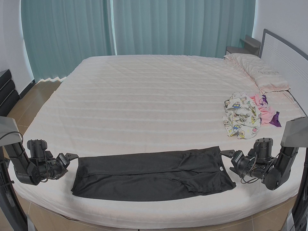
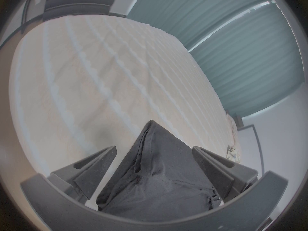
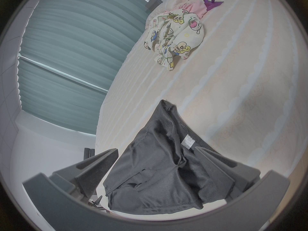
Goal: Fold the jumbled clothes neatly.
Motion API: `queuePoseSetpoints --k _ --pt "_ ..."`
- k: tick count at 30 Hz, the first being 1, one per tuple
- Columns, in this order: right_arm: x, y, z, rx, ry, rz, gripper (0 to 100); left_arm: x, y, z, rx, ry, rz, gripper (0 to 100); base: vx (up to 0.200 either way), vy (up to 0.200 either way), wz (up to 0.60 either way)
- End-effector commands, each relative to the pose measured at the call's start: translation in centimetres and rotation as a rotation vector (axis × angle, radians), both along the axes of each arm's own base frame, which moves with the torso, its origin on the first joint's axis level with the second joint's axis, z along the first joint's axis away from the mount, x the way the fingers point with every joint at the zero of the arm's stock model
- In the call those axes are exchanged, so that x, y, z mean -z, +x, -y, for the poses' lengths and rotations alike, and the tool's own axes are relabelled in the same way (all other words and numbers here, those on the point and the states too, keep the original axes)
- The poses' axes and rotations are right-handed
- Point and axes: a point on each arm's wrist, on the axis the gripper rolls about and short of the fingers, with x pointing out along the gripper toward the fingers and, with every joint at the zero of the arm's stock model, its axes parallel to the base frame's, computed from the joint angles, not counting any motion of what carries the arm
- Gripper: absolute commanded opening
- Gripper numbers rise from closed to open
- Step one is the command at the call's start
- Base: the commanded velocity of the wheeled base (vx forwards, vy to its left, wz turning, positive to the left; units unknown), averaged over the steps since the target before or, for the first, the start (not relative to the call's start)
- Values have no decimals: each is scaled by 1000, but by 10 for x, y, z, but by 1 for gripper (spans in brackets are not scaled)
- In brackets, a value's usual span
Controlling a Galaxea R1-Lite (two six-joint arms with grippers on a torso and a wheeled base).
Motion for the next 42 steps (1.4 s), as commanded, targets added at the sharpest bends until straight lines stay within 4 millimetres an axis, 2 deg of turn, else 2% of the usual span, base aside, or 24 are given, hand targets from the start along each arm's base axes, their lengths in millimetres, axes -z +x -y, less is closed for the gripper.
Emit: queuePoseSetpoints --k 1,5,13,15,22,29,42 --pt "2 -4 -4 -18 -3 -12 100 5 3 0 101 94 15 100 0 0 0" --pt "3 -7 -7 -30 -6 -22 100 6 13 1 166 164 26 100 0 0 0" --pt "4 -9 -9 -39 -9 -26 100 13 23 11 351 268 -90 100 0 0 0" --pt "3 -10 -9 -39 -9 -26 100 12 25 18 377 267 -98 100 0 0 0" --pt "4 -12 -10 -45 -7 -17 100 24 32 22 384 306 -125 100 0 0 0" --pt "3 -13 -12 -51 -3 0 100 36 31 22 419 330 -148 100 0 0 0" --pt "7 -13 -12 -52 -7 -13 100 33 31 23 434 316 -133 100 0 0 0"
